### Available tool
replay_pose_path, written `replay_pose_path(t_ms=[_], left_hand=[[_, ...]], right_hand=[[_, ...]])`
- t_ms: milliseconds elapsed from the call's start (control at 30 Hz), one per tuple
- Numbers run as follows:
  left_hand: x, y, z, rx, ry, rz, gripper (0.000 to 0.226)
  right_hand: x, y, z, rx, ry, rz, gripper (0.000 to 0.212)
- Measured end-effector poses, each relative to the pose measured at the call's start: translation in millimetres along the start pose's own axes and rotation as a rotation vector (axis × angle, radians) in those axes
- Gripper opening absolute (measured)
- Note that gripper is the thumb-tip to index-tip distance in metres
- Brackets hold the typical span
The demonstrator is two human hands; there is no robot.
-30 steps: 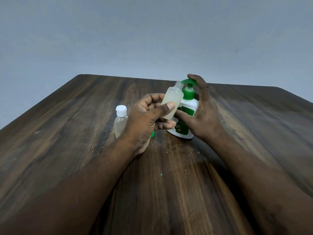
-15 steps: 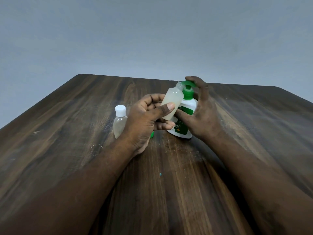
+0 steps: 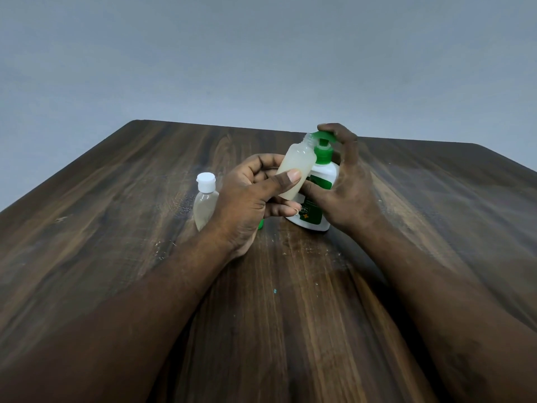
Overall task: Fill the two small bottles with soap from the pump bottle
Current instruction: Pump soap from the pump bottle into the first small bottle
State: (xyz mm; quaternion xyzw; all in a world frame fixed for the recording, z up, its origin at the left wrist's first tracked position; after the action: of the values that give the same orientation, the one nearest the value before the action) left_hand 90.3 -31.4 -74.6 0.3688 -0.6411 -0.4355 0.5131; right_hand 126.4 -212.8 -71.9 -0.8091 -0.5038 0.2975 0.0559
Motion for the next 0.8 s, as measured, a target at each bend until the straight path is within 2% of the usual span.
replay_pose_path(t_ms=[300, 600, 800], left_hand=[[-0.3, 1.2, -0.4, 0.009, 0.002, 0.023, 0.029], [1.7, -0.9, 1.4, 0.003, -0.010, -0.003, 0.042], [2.1, 0.2, -0.1, 0.009, -0.005, 0.018, 0.034]], right_hand=[[-0.8, -0.3, -0.5, -0.020, -0.016, 0.024, 0.098], [1.0, 1.1, 0.3, -0.010, 0.006, 0.011, 0.081], [0.2, 0.9, 0.5, -0.021, 0.001, 0.032, 0.095]])
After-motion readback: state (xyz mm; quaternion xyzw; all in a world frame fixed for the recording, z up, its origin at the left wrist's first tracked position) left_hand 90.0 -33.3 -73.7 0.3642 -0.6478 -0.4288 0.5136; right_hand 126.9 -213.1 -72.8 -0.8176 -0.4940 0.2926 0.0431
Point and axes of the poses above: each hand's wrist, its own z-axis away from the middle knuckle, its own x-axis out of the palm, y = z × x, the point moved 2 cm from there along -z, towards the middle knuckle, and after that the axes turned 10 degrees about -x, right-handed, at the moved point
